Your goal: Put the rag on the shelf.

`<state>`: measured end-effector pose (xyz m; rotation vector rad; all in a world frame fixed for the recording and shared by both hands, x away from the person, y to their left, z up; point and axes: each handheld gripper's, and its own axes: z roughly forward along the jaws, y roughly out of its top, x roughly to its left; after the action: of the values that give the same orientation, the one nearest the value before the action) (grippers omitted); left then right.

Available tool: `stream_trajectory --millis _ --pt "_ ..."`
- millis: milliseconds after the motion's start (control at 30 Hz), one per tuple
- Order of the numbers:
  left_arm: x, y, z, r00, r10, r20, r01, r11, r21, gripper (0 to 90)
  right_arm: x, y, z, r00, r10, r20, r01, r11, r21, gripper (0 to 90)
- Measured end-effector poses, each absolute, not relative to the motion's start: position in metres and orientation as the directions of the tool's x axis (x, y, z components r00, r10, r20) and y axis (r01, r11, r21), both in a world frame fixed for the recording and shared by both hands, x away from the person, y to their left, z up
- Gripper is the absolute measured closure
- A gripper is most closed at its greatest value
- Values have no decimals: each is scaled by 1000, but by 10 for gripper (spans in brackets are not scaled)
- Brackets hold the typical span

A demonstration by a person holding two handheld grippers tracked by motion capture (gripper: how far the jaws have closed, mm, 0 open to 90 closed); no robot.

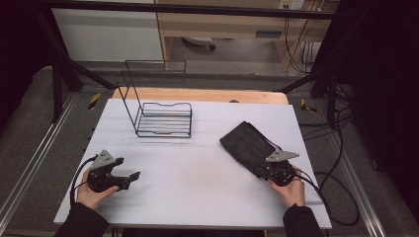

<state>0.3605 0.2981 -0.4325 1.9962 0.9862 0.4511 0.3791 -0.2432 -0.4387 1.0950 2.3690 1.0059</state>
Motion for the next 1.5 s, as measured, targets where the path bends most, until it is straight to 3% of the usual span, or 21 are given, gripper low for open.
stream_trajectory --millis 667,1500 --pt "360 298 -432 623 781 -49 475 -328 817 130 369 -224 -422 -679 730 80 517 397 758 821" --pt "360 298 -431 621 782 -52 481 -328 813 130 359 -158 -420 -723 672 158 523 383 762 823"
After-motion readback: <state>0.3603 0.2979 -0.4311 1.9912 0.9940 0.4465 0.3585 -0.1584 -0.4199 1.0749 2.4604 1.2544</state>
